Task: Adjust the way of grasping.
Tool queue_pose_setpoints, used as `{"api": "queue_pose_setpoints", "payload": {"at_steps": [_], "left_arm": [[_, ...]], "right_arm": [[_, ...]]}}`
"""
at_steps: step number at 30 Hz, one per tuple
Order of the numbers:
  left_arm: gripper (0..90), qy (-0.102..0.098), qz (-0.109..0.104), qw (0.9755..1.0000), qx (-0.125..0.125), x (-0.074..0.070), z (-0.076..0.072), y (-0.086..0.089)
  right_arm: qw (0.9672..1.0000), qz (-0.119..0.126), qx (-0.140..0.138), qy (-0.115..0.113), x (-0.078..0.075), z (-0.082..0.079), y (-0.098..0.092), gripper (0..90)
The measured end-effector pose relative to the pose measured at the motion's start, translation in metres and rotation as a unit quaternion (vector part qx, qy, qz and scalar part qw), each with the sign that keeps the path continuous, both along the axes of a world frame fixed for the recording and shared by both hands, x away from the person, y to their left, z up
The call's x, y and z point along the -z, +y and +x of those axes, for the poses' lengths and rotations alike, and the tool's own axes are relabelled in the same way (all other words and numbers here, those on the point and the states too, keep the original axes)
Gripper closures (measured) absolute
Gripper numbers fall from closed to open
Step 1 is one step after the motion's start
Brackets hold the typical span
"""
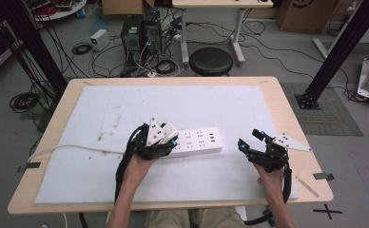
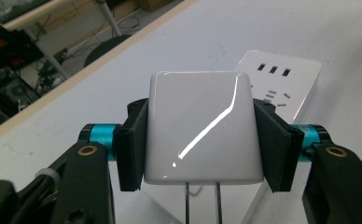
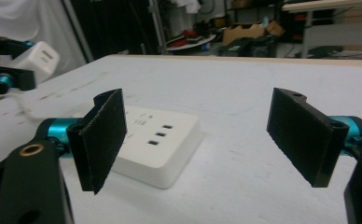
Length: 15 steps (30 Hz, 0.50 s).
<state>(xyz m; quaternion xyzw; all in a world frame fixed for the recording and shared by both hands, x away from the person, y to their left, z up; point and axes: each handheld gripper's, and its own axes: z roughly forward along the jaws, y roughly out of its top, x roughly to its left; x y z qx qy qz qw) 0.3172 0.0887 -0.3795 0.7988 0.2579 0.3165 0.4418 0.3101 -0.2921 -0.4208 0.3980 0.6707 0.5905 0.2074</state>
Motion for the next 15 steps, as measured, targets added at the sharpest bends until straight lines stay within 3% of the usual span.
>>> {"api": "queue_pose_setpoints", "payload": {"at_steps": [3, 7, 10, 15], "left_arm": [[42.4, -0.028, 0.015, 0.9995, 0.006, 0.001, -0.006, -0.009], [42.4, -0.071, 0.040, 0.9964, 0.020, 0.004, -0.013, -0.021], [42.4, -0.107, 0.062, 0.9919, 0.030, 0.009, -0.019, -0.029], [42.4, -0.150, 0.078, 0.9843, 0.049, 0.015, -0.028, -0.040]], "right_arm": [[0.9997, -0.003, -0.025, 0.006, -0.011, 0.001, 0.005, 20.3], [0.9979, -0.001, -0.061, 0.022, -0.024, 0.005, 0.012, 20.3], [0.9962, -0.002, -0.082, 0.027, -0.030, 0.007, 0.019, 20.3], [0.9938, -0.004, -0.107, 0.029, -0.036, 0.009, 0.028, 20.3]]}}
